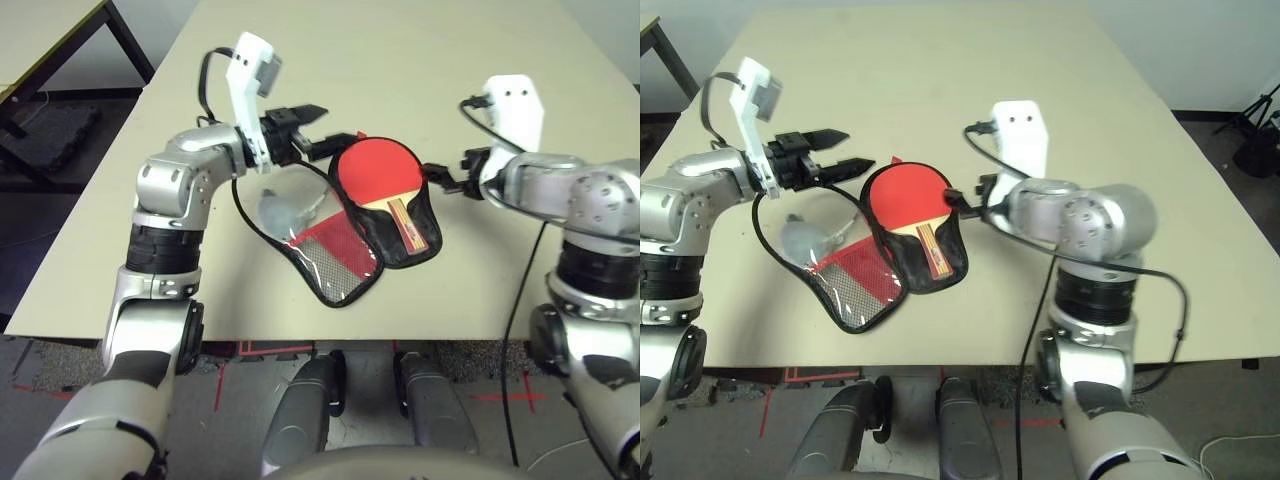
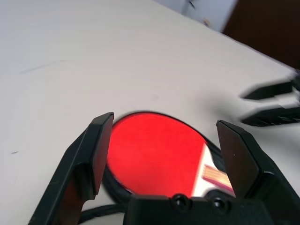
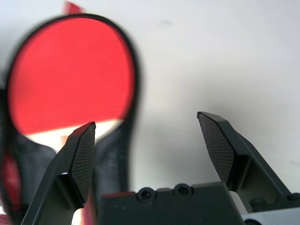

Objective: Store the ping-pong paddle in its case and zip it.

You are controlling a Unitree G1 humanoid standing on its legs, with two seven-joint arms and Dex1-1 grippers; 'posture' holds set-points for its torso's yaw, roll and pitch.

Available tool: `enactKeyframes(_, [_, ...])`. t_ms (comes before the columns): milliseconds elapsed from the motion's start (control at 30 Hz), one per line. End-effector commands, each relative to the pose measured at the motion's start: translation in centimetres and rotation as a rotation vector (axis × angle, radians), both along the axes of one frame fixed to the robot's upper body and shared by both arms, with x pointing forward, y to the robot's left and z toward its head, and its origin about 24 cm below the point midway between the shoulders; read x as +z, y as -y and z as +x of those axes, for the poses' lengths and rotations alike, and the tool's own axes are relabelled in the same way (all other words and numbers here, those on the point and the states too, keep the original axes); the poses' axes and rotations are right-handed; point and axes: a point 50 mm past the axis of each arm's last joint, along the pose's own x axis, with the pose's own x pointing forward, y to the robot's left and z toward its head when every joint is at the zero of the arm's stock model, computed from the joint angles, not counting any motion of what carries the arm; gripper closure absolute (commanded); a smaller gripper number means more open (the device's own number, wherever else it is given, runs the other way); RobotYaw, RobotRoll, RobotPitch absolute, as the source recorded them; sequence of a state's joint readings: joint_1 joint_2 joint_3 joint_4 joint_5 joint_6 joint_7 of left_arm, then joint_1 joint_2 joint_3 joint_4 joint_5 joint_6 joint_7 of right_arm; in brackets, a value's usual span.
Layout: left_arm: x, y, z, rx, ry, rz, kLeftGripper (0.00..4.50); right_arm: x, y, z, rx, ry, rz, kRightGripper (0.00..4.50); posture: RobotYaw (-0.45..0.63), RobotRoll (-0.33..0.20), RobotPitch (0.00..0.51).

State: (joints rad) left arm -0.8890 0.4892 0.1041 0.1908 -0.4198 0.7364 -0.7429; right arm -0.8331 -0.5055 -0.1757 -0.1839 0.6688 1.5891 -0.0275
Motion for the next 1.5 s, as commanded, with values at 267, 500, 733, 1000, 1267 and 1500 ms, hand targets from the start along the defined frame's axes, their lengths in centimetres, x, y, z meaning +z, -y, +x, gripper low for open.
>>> enactKeyframes(267, [-2.0, -10.7, 0.8, 0.353, -0.066, 0.079, 0.0, -1.2, 1.1, -0.3, -0.025, -0.073, -0.024, 0.02, -0.06, 0.0, 0.189])
enactKeyframes(500, [-4.5, -16.1, -1.4, 0.391, -0.169, 0.225, 0.0, -1.3, 0.7, -0.5, 0.026, -0.07, -0.032, 0.02, -0.05, 0.0, 0.188])
enactKeyframes(733, [-5.9, -17.2, -3.9, 0.239, -0.286, 0.366, 0.0, 0.3, -0.8, -1.7, 0.401, 0.149, -0.04, 0.02, -0.04, 0.0, 0.193])
enactKeyframes(1000, [-5.5, -17.4, -5.5, 0.134, -0.366, 0.456, 0.0, 1.1, -0.7, -2.9, 0.706, 0.293, -0.066, 0.02, -0.03, 0.0, 0.199])
enactKeyframes(1267, [-3.8, -11.8, -5.2, -0.117, -0.399, 0.431, 0.0, 1.3, -0.4, -3.5, 0.854, 0.262, -0.104, 0.02, -0.03, 0.0, 0.199])
enactKeyframes(1500, [-3.5, -6.5, -4.2, -0.301, -0.372, 0.426, 0.0, 1.8, -1.4, -3.8, 0.922, 0.264, -0.096, 0.02, -0.06, 0.0, 0.201])
